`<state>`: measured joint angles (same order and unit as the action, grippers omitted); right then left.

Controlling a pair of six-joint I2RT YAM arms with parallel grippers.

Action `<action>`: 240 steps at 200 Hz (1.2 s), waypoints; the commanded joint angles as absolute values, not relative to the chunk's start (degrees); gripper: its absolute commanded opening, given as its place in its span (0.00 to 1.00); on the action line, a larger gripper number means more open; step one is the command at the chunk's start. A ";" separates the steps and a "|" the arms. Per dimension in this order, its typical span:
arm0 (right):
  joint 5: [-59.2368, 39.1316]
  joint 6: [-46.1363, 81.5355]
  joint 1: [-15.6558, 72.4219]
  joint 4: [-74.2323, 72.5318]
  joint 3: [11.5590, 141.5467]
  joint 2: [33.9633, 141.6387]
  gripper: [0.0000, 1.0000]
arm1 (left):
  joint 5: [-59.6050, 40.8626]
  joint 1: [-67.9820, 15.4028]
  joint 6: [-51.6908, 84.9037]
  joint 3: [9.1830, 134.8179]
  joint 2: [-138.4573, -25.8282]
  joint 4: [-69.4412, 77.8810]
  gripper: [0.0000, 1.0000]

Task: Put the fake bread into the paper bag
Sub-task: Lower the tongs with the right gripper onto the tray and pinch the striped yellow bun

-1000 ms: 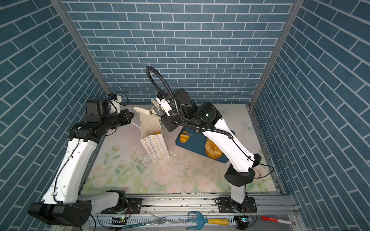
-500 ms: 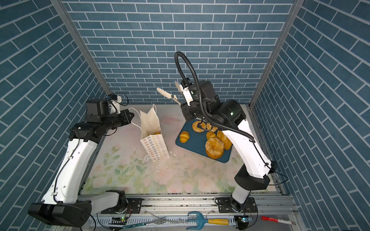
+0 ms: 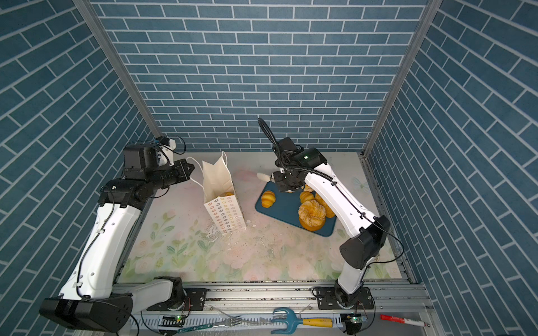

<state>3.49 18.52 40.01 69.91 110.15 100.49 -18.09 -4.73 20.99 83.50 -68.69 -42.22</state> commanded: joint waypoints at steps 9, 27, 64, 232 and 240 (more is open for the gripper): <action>0.08 22.64 40.17 66.28 108.54 103.81 0.46 | -18.02 -4.48 20.39 83.13 -68.06 -43.14 0.00; 0.21 23.18 40.17 65.92 107.40 105.66 0.46 | -18.03 -4.46 20.39 83.08 -68.11 -43.07 0.00; -0.97 23.42 40.23 63.85 105.05 107.34 0.45 | -18.02 -4.48 19.90 83.06 -68.22 -43.27 0.00; -0.39 22.51 40.16 64.21 100.09 107.45 0.31 | -17.84 -4.48 19.97 83.36 -67.51 -43.55 0.00; 0.48 22.49 40.17 64.50 100.27 106.63 0.30 | -17.82 -4.48 20.03 83.37 -67.43 -43.54 0.00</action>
